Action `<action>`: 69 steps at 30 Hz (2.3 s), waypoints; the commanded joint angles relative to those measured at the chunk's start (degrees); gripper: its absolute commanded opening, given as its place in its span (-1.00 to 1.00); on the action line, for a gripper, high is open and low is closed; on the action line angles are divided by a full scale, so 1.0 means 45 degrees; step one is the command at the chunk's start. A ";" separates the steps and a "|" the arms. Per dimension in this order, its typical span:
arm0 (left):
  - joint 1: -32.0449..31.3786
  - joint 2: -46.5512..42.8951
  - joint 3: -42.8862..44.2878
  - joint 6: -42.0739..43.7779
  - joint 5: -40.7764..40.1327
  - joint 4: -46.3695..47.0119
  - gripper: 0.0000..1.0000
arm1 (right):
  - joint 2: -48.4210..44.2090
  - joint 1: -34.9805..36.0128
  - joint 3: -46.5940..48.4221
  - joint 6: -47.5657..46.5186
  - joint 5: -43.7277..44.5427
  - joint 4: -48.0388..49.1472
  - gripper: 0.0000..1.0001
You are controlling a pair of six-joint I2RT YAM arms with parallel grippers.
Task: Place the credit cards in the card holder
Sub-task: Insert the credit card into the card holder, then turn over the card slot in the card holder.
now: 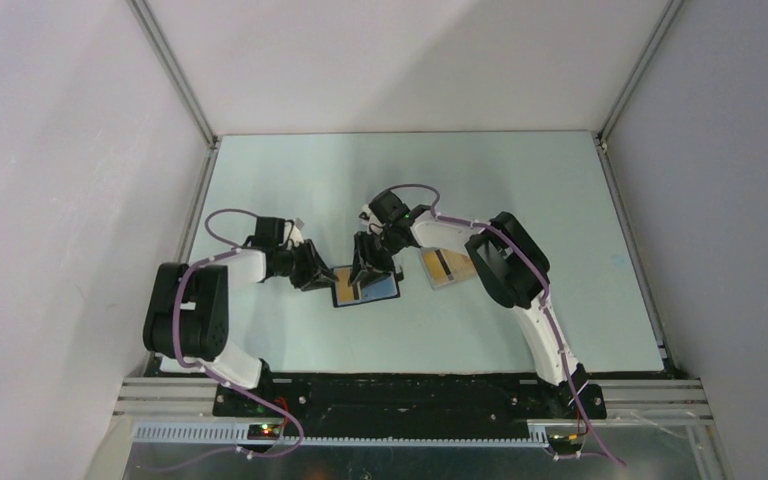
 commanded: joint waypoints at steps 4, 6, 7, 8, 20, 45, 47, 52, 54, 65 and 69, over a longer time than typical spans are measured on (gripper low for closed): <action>-0.0219 0.0369 0.0454 0.0219 0.0101 0.0292 -0.31 | 0.0314 0.0014 0.0406 0.0338 0.0006 0.0335 -0.16; -0.0223 0.0309 0.0456 0.0206 0.0094 0.0301 -0.31 | 0.0356 0.0020 0.0451 0.0381 -0.0065 0.0311 -0.17; -0.0219 0.0274 0.0452 0.0193 0.0103 0.0302 -0.32 | 0.0328 0.0007 0.0433 0.0409 -0.0141 0.0358 -0.18; -0.0228 0.0190 0.0463 0.0175 0.0100 0.0302 -0.33 | 0.0267 0.0001 0.0350 0.0504 -0.0268 0.0584 -0.18; -0.0218 -0.0834 0.0420 0.0176 0.0397 -0.0002 -0.40 | -0.0404 -0.0330 -0.0891 0.2046 -0.1470 0.3361 -0.34; -0.0687 -0.1425 0.1579 0.1731 -0.1931 -0.2886 -0.32 | -0.0540 -0.0409 -0.0990 0.1621 -0.1130 0.2910 -0.43; -0.0804 -0.1377 0.1705 0.1672 -0.1703 -0.2882 -0.34 | -0.0540 -0.0409 -0.0997 0.1601 -0.1120 0.2886 -0.43; -0.1107 -0.0775 0.2076 0.1585 -0.1456 -0.2884 -0.43 | -0.0499 -0.0414 -0.0958 0.1592 -0.1122 0.2836 -0.54; -0.1144 -0.0637 0.2131 0.1540 -0.1754 -0.2887 -0.44 | -0.0508 -0.0415 -0.0954 0.1566 -0.1044 0.2786 -0.54; -0.1621 0.0101 0.2284 0.1712 -0.2367 -0.2942 -0.44 | -0.0418 -0.0318 -0.0572 0.0866 -0.0393 0.1696 -0.54; -0.1835 0.0432 0.2510 0.1738 -0.2231 -0.2931 -0.54 | -0.0352 -0.0278 -0.0580 0.0830 -0.0388 0.1664 -0.54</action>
